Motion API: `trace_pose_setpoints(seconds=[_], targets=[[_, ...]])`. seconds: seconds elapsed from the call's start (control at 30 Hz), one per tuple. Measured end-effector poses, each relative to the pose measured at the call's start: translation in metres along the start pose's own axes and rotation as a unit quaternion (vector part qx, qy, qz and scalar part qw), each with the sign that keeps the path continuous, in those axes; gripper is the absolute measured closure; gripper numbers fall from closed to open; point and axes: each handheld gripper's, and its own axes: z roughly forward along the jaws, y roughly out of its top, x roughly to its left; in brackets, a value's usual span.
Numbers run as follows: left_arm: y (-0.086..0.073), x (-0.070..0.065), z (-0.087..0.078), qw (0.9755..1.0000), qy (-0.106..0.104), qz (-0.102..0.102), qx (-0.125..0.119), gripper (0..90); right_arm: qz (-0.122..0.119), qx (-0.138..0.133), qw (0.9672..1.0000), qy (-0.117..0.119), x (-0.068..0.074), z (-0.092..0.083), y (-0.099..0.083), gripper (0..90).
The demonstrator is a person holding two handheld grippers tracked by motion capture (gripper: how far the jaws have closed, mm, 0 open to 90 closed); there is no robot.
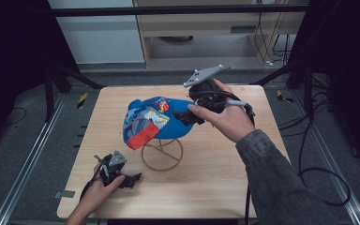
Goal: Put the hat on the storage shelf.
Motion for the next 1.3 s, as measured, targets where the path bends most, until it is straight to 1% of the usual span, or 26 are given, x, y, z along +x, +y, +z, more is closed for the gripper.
trace_pose_setpoints(seconds=[0.03,0.1,0.17,0.27,0.3,0.43,0.67,0.77,0.8,0.83,0.93,1.0,1.07,1.1,1.13,1.17,1.2,1.27,1.3], targets=[[0.000,0.000,0.000,1.0000,0.000,0.000,0.000,0.0,0.000,0.000,1.0000,0.000,0.000,0.000,0.000,7.5],[0.000,0.000,0.000,1.0000,0.000,0.000,-0.001,0.0,0.011,0.001,0.9999,-0.003,-0.004,-0.007,-0.009,7.4],[0.000,0.000,0.000,1.0000,0.001,0.000,-0.001,0.0,0.012,0.001,0.9999,-0.007,-0.006,-0.009,-0.012,7.4],[0.000,0.000,0.000,1.0000,0.000,0.000,0.000,0.0,0.028,0.001,0.9995,-0.012,-0.014,-0.018,-0.022,7.1],[0.000,0.000,0.000,1.0000,0.000,0.000,-0.001,0.0,0.028,0.001,0.9995,-0.012,-0.014,-0.018,-0.022,7.1],[0.000,0.000,0.000,1.0000,0.001,0.000,-0.001,0.0,0.033,0.003,0.9993,-0.018,-0.019,-0.026,-0.032,6.8],[0.000,0.000,0.000,1.0000,0.000,0.000,-0.001,0.0,0.041,0.001,0.9988,-0.024,-0.023,-0.037,-0.044,6.8],[0.000,0.000,0.000,1.0000,0.001,0.000,-0.001,0.0,0.048,-0.001,0.9983,-0.032,-0.025,-0.041,-0.051,7.4],[0.000,0.000,0.000,1.0000,0.001,0.000,-0.001,0.0,0.053,-0.003,0.9979,-0.037,-0.026,-0.043,-0.057,7.4],[0.000,0.000,0.000,1.0000,0.001,0.000,-0.001,0.0,0.053,-0.003,0.9979,-0.037,-0.026,-0.043,-0.057,7.4],[0.000,0.000,0.000,1.0000,0.001,0.000,-0.001,0.0,0.062,-0.004,0.9969,-0.048,-0.029,-0.046,-0.070,7.3],[0.000,0.000,0.000,1.0000,0.001,0.000,-0.001,0.0,0.065,-0.003,0.9966,-0.050,-0.030,-0.046,-0.073,7.3],[0.000,0.000,0.000,1.0000,0.000,-0.002,-0.001,0.0,0.079,-0.001,0.9957,-0.048,-0.032,-0.045,-0.082,7.3],[0.000,0.000,0.000,1.0000,0.000,0.001,0.002,0.0,0.084,0.004,0.9951,-0.052,-0.032,-0.042,-0.091,7.3],[0.000,0.000,0.000,1.0000,0.000,0.001,0.002,0.0,0.084,0.004,0.9951,-0.052,-0.032,-0.042,-0.091,7.3],[0.000,0.000,0.000,1.0000,0.000,0.001,0.002,0.0,0.086,0.005,0.9948,-0.055,-0.033,-0.041,-0.096,7.3],[0.000,0.000,0.000,1.0000,0.000,0.001,0.002,0.0,0.097,0.007,0.9937,-0.055,-0.033,-0.038,-0.106,7.3],[0.000,0.000,0.000,1.0000,0.000,0.001,0.002,0.0,0.102,0.006,0.9930,-0.059,-0.033,-0.037,-0.114,7.3],[0.000,0.000,0.000,1.0000,0.000,0.001,0.002,0.0,0.102,0.006,0.9930,-0.059,-0.033,-0.037,-0.114,7.3]])
